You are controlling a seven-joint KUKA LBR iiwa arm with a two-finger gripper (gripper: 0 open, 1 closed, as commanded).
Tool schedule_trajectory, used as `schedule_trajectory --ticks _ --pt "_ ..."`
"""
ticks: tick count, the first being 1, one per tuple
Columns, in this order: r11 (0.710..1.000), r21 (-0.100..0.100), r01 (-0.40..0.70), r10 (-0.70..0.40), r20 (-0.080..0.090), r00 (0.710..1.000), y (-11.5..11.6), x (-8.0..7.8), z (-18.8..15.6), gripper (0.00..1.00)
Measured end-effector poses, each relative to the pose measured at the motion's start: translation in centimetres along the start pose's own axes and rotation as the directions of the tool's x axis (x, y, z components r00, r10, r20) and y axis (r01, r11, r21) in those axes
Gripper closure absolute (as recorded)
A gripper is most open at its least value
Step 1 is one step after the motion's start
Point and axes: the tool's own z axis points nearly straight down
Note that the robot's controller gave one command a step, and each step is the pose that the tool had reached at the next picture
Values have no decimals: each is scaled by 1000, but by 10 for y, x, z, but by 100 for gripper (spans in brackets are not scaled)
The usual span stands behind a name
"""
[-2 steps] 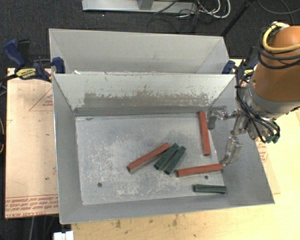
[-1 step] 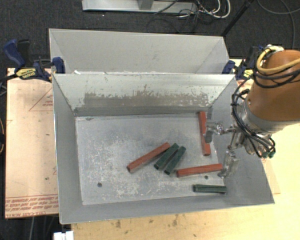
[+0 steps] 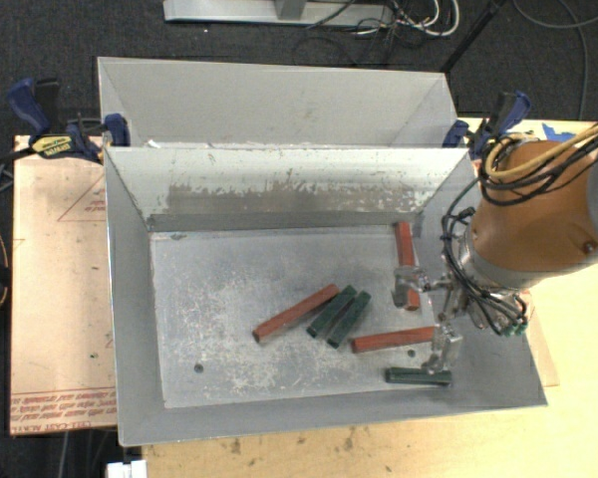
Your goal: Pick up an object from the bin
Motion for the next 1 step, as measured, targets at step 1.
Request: schedule_trajectory --ticks 1 --pt "998 -2 -61 61 -4 998 -23 -4 51 0"
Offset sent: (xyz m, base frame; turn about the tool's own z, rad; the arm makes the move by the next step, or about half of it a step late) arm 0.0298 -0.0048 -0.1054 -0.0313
